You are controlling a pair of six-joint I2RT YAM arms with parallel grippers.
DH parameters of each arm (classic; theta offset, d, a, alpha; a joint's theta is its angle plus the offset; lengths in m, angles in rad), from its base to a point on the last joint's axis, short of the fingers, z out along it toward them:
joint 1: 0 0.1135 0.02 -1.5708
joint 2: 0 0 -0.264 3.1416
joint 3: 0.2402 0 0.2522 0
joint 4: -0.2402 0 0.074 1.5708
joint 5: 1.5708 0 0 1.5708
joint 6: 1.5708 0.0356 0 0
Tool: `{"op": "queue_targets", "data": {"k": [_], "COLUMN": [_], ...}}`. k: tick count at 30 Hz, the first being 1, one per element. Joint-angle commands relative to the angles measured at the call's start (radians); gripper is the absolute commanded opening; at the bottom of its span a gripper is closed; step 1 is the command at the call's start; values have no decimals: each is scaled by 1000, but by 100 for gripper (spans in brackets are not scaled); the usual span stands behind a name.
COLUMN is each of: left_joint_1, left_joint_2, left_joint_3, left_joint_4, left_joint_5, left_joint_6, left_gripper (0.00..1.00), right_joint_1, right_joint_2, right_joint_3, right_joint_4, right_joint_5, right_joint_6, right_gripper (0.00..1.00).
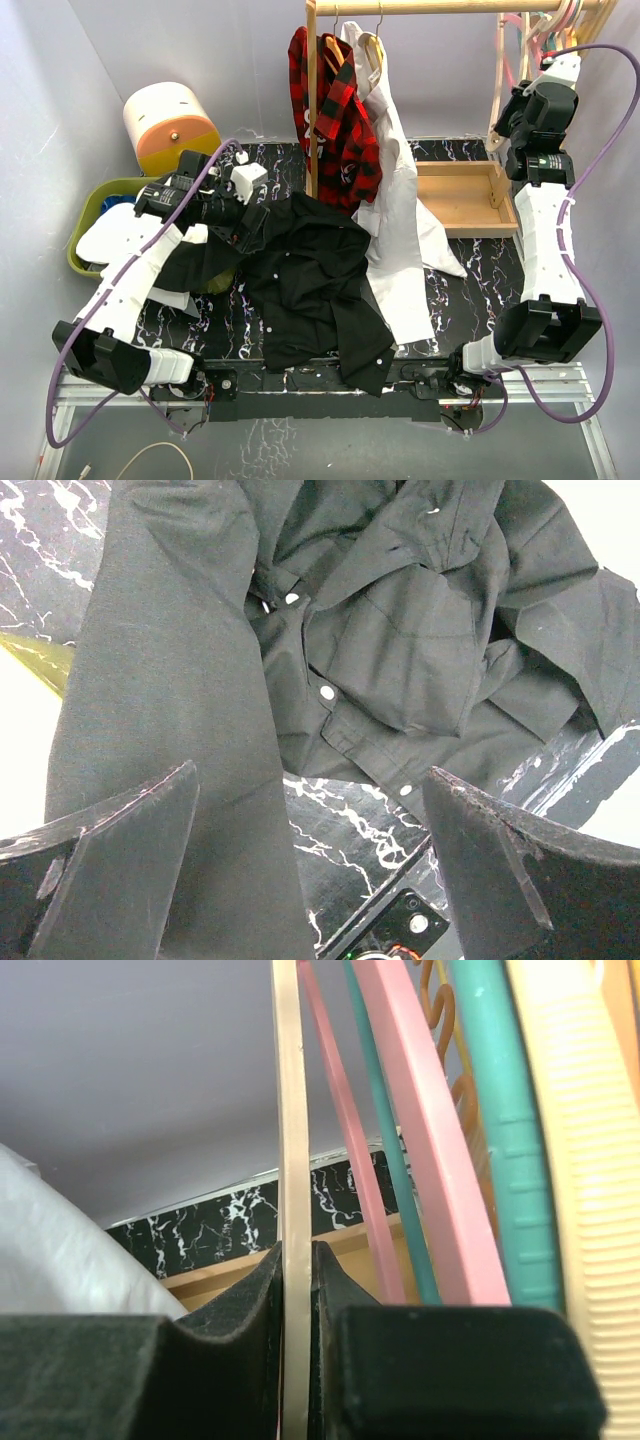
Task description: Place the shirt on the hanger
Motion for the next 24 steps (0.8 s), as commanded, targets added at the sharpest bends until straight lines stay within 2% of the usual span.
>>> {"op": "queue_targets", "data": {"k": [1,6,8,11,16,20,24], "left_joint_1": [-41,-102,-103,-111,-121,-132,-165], "left_joint_2": [23,88,108,142,136,139,166], "left_joint_3": [4,22,37,25,-39,-28,-25], "left_joint_4": [35,55,43,7,50,81,112], "left_joint_5": [-12,-111,-100,-36,-115,-131,-190], "left_joint_6": [-81,-104,-109,-131,-153,-183,-188], "left_gripper": [92,94,94,88,88,88,86], "right_joint_1": [-8,-11,-12,-11,-11,-11,2], "right_joint_2": [-72,-131,-159,-194,-201,-245,-327], "right_joint_3": [-36,-55,-54,-48,-32,-103,-214], "right_joint_4": [109,154,170,194,172,169,168], "right_joint_5": [-52,-63,-50,-59,-143,-223,-226], "right_joint_6": [35,44,39,29,59,118,160], "right_gripper": [8,8,8,8,8,8,8]}}
